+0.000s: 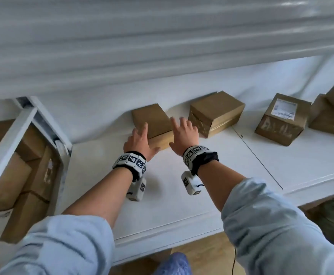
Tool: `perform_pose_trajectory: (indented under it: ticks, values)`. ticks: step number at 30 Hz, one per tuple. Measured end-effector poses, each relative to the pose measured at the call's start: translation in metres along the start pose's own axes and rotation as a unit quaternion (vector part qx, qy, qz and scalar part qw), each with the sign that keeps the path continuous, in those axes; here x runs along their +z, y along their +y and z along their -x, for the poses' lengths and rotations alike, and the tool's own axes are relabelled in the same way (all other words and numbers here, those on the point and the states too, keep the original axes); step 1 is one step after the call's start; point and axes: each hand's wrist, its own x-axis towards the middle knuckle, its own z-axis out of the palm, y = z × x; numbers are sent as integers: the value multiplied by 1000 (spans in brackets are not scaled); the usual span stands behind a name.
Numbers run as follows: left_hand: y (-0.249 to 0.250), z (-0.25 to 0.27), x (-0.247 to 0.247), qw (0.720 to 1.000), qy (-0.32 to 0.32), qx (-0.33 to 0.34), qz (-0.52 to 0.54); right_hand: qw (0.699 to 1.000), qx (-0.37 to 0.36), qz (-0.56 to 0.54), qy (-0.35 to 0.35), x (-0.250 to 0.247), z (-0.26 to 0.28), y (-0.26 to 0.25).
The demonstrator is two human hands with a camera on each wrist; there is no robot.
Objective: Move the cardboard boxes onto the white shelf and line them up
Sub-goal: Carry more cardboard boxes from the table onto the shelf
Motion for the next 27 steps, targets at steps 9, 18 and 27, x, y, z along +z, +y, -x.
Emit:
perform_pose_trajectory:
  ticks: [9,18,27]
  values:
    - [16,-2,2,997,-52,7,64,985,29,-155,-62,28,-5,-12]
    - [32,72,-44,994,-92,8,53,974,46,-212,-65,-55,78,-13]
    - [28,206,-67,996,-55,23,65,979,25,-196,-43,-114,209,-30]
